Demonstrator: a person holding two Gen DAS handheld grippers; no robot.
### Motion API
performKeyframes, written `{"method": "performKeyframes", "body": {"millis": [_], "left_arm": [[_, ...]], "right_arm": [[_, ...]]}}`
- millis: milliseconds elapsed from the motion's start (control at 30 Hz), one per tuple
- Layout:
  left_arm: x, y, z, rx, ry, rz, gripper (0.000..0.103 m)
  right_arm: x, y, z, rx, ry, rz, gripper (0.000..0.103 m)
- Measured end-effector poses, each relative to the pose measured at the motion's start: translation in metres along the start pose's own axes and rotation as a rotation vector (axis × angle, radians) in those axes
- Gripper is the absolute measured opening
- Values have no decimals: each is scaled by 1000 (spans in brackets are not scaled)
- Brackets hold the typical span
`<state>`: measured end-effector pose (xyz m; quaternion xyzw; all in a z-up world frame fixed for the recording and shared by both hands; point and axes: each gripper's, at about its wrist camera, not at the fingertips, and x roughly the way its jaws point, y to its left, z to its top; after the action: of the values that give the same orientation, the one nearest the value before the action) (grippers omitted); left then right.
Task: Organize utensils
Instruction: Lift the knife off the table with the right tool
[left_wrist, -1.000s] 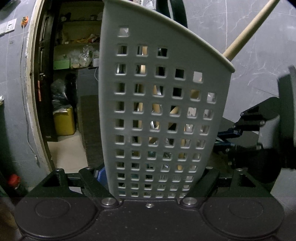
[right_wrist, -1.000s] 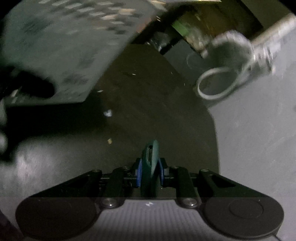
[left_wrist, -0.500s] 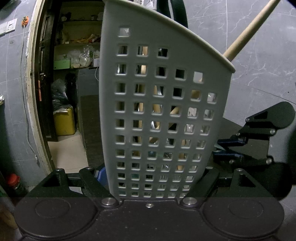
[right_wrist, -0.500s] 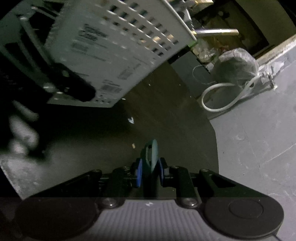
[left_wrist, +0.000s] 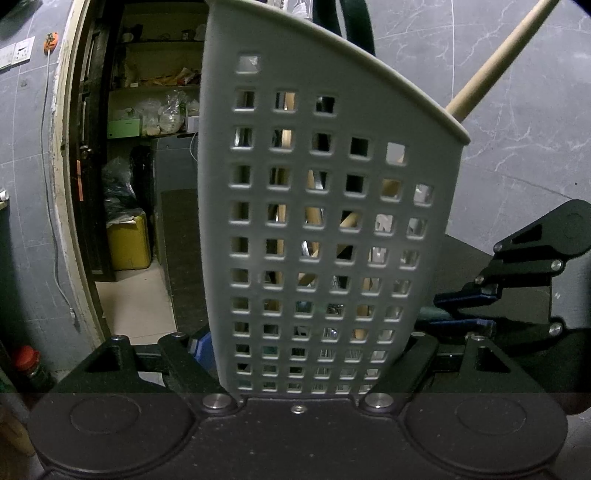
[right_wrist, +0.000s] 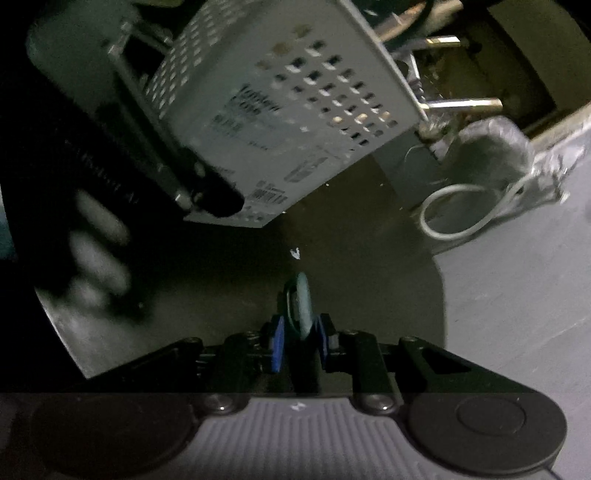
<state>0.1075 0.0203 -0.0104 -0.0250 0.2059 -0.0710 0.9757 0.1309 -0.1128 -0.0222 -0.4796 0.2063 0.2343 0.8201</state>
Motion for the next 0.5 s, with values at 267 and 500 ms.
{"method": "performKeyframes", "body": {"millis": [267, 500], "left_arm": [[0, 0, 0, -1, 0, -1, 83], [0, -1, 0, 2, 1, 2, 83]], "right_arm": [[9, -40, 4, 179, 57, 163, 14], [28, -88, -2, 415, 123, 346, 14]]}}
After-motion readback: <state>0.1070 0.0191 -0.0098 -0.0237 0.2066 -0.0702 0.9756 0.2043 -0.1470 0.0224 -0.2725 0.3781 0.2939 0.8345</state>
